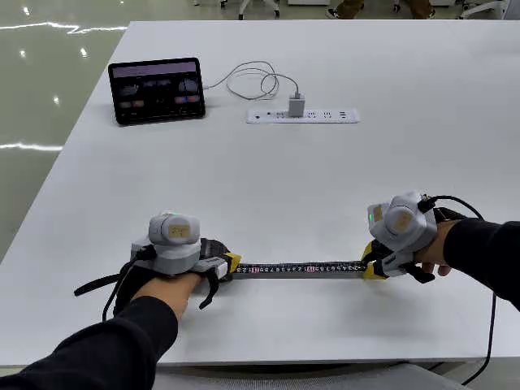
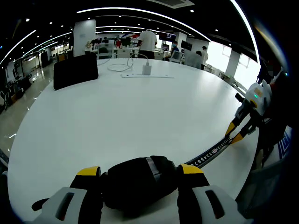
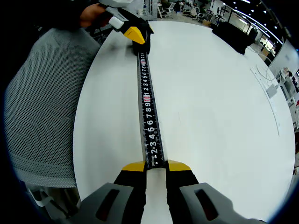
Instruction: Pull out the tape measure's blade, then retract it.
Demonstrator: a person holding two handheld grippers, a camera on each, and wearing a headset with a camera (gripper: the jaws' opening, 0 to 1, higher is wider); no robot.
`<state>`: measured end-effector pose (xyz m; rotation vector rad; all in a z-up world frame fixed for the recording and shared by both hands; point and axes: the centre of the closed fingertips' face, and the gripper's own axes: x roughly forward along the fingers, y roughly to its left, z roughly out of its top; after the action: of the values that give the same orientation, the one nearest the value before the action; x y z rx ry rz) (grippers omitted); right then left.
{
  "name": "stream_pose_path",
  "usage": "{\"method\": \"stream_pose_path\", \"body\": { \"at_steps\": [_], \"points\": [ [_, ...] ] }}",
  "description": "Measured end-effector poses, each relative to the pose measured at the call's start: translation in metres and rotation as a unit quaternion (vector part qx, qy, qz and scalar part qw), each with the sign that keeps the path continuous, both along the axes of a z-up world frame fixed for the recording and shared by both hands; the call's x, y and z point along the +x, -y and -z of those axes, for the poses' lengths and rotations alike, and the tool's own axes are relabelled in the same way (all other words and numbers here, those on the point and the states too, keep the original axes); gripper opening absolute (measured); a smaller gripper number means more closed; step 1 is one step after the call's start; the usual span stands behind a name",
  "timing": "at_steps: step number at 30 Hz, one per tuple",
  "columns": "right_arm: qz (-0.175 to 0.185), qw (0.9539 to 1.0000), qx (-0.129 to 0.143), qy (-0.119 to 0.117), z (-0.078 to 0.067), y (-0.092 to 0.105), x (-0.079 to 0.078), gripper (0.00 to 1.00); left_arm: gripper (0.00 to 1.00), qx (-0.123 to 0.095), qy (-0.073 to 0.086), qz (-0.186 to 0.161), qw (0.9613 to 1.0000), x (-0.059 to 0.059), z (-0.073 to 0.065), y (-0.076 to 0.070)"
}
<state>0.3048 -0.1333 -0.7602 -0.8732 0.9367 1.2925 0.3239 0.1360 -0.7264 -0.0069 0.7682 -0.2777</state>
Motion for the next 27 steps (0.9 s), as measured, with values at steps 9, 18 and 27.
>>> {"method": "stream_pose_path", "body": {
  "at_steps": [9,18,27],
  "points": [
    [0.014,0.9999,0.006,-0.003,0.0018,-0.0015,0.0068,0.11,0.61,0.005,0.002,0.006,1.0000,0.0042,0.0012,-0.0018],
    [0.011,0.9999,0.003,-0.009,0.0029,-0.0018,0.0061,0.11,0.60,0.023,0.006,0.012,0.9996,0.0025,0.0015,-0.0014],
    [0.018,0.9998,0.007,-0.006,0.0025,-0.0034,0.0052,0.11,0.60,0.028,0.009,0.016,0.9994,0.0029,0.0017,-0.0014]
  ]
}}
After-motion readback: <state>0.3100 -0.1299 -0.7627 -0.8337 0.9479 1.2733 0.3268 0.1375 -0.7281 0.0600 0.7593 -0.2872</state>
